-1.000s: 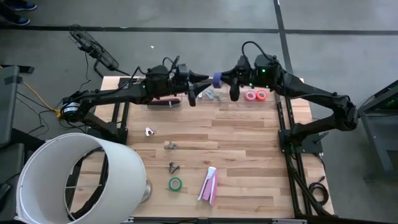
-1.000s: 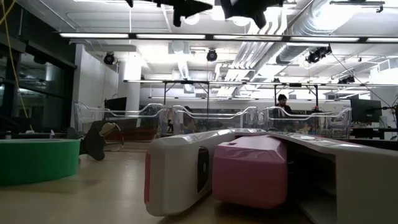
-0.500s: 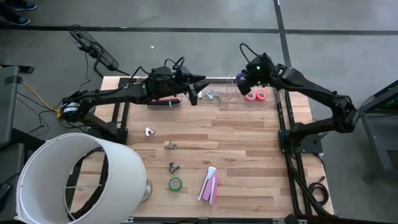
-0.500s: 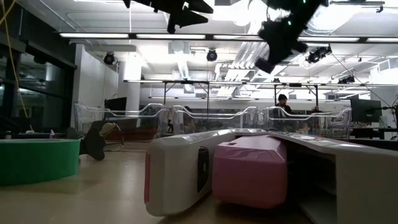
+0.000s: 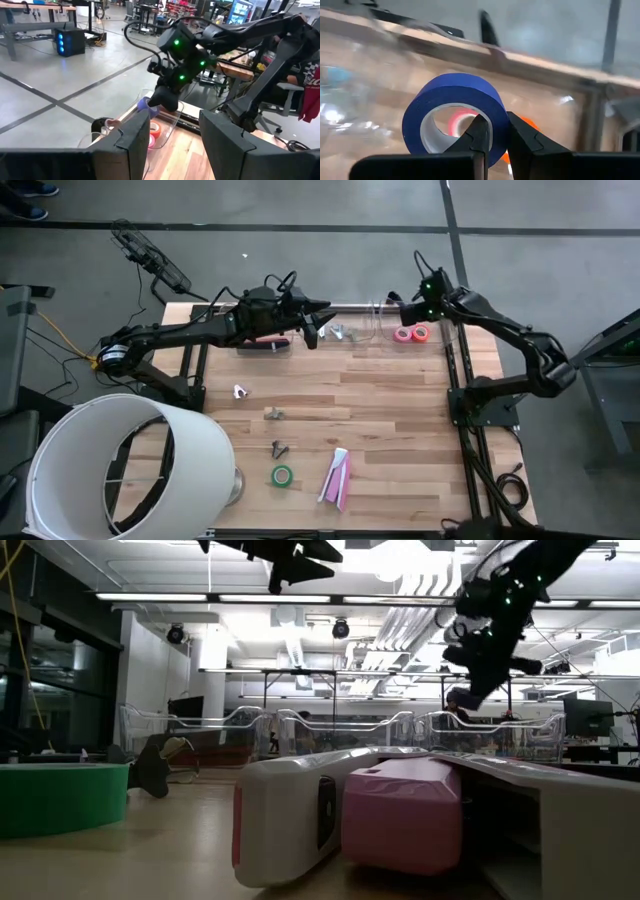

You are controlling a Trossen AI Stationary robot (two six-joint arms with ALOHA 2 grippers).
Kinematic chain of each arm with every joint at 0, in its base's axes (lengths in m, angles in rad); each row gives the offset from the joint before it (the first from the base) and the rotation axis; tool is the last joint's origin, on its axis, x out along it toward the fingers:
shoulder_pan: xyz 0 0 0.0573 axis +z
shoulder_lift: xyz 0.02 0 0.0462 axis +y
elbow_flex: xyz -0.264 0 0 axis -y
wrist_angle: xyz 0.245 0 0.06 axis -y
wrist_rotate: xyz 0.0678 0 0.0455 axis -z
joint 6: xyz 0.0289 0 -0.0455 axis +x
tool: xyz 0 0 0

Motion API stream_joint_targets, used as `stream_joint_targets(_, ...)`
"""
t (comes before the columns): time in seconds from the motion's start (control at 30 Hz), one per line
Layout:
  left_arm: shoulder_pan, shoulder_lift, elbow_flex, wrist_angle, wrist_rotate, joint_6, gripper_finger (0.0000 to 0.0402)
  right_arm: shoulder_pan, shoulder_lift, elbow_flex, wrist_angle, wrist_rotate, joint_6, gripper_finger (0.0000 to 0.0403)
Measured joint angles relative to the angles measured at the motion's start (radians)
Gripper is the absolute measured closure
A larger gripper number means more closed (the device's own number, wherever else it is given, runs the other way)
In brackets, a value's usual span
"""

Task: Pick and place Stapler, Stapler remover, tape
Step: Put the violet tape into the right transparent bin

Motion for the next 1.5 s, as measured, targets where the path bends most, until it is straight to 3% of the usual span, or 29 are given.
stream_joint_targets(0.13, 0.0, 0.0, 0.0, -0.001, 0.0, 0.0, 0.0234, -0.063, 0.009, -0.049, 0.006, -0.002, 0.009, 0.0371)
stream_joint_targets(0.33, 0.0, 0.0, 0.0, -0.01, 0.001, 0.0, 0.0234, -0.063, 0.069, -0.029, 0.008, -0.005, 0.017, 0.0371)
stream_joint_targets(0.8, 0.0, 0.0, 0.0, -0.016, 0.004, -0.012, 0.0234, -0.077, 0.306, 0.173, -0.229, 0.029, 0.027, 0.0371)
stream_joint_targets(1.27, 0.0, 0.0, 0.0, -0.061, 0.003, -0.054, 0.0234, -0.098, 0.325, 0.161, -0.258, -0.006, 0.265, 0.0371)
stream_joint_targets(1.5, 0.0, 0.0, 0.0, -0.129, 0.0, -0.036, 0.0234, -0.083, 0.324, 0.161, -0.269, 0.0, 0.503, 0.0371)
